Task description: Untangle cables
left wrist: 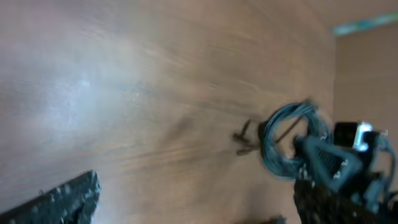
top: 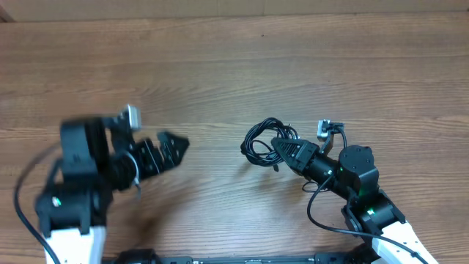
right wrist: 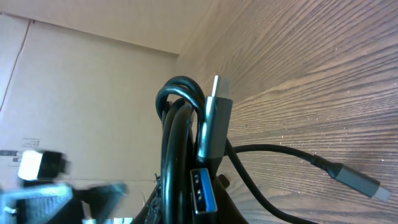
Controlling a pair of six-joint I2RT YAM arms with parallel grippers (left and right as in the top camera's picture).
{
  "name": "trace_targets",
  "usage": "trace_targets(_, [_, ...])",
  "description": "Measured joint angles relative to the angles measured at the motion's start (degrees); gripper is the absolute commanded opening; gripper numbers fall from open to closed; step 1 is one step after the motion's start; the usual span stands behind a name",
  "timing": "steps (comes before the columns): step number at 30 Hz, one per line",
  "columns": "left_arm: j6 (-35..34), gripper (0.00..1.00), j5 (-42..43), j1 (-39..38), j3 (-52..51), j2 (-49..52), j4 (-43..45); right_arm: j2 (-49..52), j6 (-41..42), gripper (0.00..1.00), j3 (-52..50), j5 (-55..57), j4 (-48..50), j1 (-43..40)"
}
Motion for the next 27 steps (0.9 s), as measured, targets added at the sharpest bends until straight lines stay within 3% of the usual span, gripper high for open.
trace_targets(4, [-9.18, 0.98, 6.64, 0.00, -14.93, -3.72, 14.82, 0.00, 0.46, 0.04, 0.00, -0.02, 0.00, 0.00])
trace_targets(5, [-13.92, 0.96, 11.02, -0.42, -20.15, -3.58, 23.34, 0.00, 0.85, 0.04, 0.00, 0.00, 0.00, 0.00])
trace_targets(10, [-27.19, 0.95, 17.05, -5.57, -28.28, -2.12, 41.00, 0.22, 1.38, 0.04, 0.00, 0.02, 0.02, 0.02])
trace_targets(14, [-37.44, 0.97, 18.27, -10.84, -29.11, -0.46, 50.86, 1.36, 1.49, 0.04, 0.00, -0.09, -0.02, 0.00])
trace_targets(22, [-57.55, 0.89, 12.66, -22.77, -29.11, 2.40, 52.87, 2.80, 2.99, 0.04, 0.00, -0.24, 0.00, 0.00])
trace_targets(27, [-66.51, 0.85, 7.87, -27.61, -29.14, 5.44, 54.01, 2.80, 3.21, 0.04, 0.00, -0.52, 1.05, 0.00])
